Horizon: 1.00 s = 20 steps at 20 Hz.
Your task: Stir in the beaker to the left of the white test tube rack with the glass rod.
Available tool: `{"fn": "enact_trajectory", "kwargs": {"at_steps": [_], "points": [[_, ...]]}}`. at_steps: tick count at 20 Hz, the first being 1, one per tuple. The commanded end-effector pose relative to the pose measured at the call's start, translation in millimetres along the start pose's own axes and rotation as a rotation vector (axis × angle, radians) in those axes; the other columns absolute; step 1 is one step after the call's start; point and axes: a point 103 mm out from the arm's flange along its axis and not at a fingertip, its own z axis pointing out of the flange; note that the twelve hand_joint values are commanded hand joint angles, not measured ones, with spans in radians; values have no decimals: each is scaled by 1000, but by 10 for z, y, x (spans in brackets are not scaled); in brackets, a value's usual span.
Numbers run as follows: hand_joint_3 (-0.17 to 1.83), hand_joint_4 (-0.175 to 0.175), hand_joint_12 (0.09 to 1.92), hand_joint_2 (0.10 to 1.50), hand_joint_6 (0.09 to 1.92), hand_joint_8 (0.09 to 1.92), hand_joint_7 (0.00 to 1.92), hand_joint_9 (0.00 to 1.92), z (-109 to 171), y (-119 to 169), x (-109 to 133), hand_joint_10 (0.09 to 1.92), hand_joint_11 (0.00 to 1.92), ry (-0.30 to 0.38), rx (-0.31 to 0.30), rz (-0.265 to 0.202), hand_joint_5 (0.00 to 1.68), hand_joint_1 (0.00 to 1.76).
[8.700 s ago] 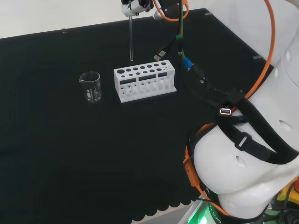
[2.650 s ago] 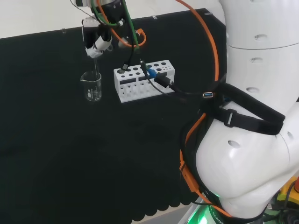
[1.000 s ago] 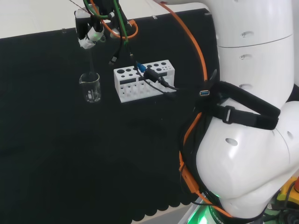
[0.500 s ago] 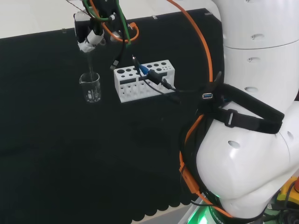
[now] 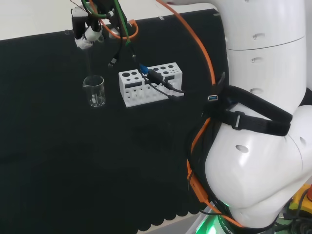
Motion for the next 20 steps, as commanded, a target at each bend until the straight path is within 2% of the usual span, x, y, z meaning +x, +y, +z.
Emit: {"fn": "enact_trajectory", "kwargs": {"at_steps": [1, 6, 10, 14, 20], "points": [[-175, -175, 466, 1056, 354, 551, 1391, 1809, -23, 10, -278, 255, 1670, 10, 4, 20, 1279, 1326], [-175, -175, 467, 1057, 355, 552, 1391, 1808, 30, -164, -414, 255, 1670, 10, 9, 55, 1278, 1325], [-175, -175, 467, 1057, 356, 553, 1390, 1808, 32, -297, -432, 254, 1670, 10, 10, 67, 1277, 1325], [-175, -175, 468, 1057, 357, 553, 1390, 1808, 21, -363, -349, 254, 1670, 7, 7, 60, 1277, 1325], [-175, -175, 468, 1057, 359, 555, 1389, 1808, 23, -307, -119, 254, 1669, 16, 0, 26, 1276, 1325]]}}
